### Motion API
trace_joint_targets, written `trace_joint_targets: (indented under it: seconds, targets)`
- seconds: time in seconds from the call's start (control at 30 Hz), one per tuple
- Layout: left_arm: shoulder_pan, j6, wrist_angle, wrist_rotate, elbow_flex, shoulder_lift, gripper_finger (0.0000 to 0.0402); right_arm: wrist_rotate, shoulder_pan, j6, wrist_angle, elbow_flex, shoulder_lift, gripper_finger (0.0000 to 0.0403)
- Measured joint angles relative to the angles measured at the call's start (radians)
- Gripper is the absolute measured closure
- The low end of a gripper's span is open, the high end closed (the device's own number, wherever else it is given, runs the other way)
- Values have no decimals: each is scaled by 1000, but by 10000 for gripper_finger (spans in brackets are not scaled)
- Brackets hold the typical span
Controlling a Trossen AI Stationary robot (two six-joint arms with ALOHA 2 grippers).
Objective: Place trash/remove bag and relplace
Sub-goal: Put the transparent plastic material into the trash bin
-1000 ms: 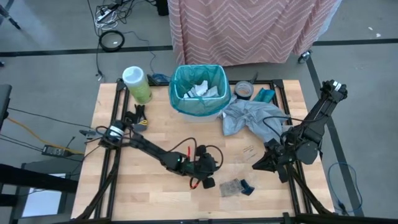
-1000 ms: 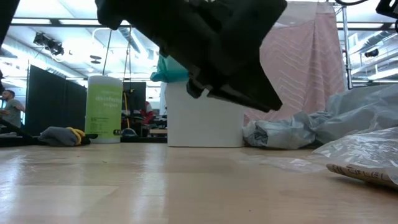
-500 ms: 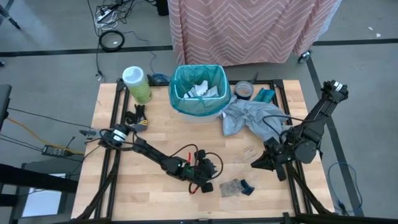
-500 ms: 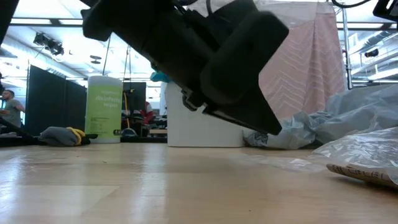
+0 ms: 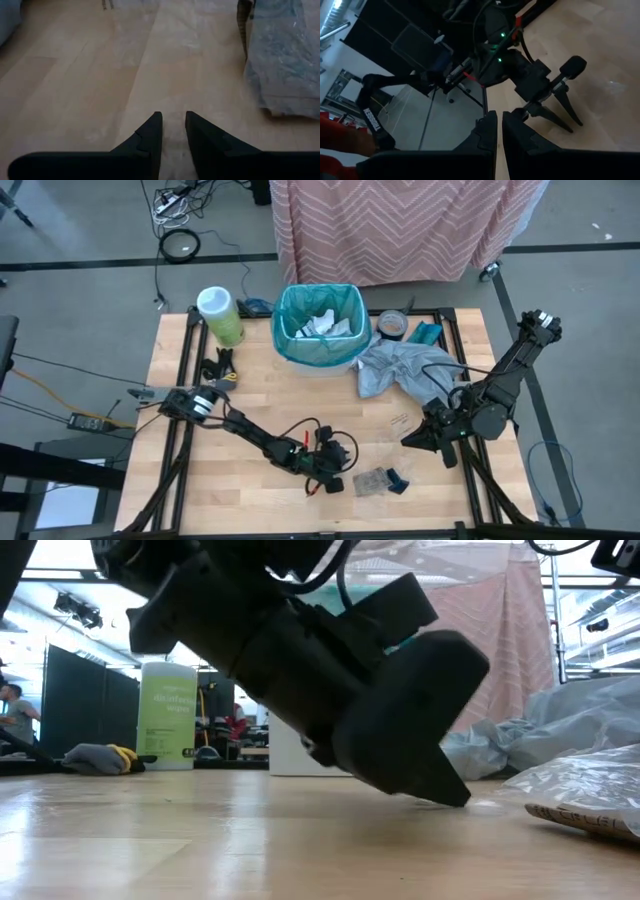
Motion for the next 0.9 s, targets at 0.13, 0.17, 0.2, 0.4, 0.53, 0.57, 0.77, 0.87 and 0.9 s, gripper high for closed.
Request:
trace_joint_targets:
  seconds: [0.13, 0.17, 0.2, 0.4, 0.53, 0.57, 0.77, 0.87, 0.9]
  targets:
    - [0, -25, 40, -6, 2, 28, 305, 0, -1, 0, 3, 0, 0, 383]
    - [0, -32, 46, -3, 2, 33, 306, 0, -1, -1, 4, 0, 0, 383]
    - [0, -47, 48, 0, 4, 35, 311, 0, -1, -1, 5, 0, 0, 383]
    - [3, -78, 23, 47, 6, 34, 391, 1, -3, -2, 6, 0, 0, 383]
    - [11, -128, 6, 64, 4, 16, 397, 1, -14, -5, 6, 0, 0, 383]
    - [15, -137, -4, 68, 0, 5, 398, 1, -19, -7, 6, 0, 0, 383]
    - [49, -151, -33, 31, 1, -98, 399, 1, -41, -40, 13, 0, 0, 383]
    - [72, -136, -33, 25, 18, -167, 400, 1, -53, -65, 24, 0, 0, 383]
    - [78, -118, -34, 25, 23, -189, 400, 1, -56, -72, 26, 0, 0, 383]
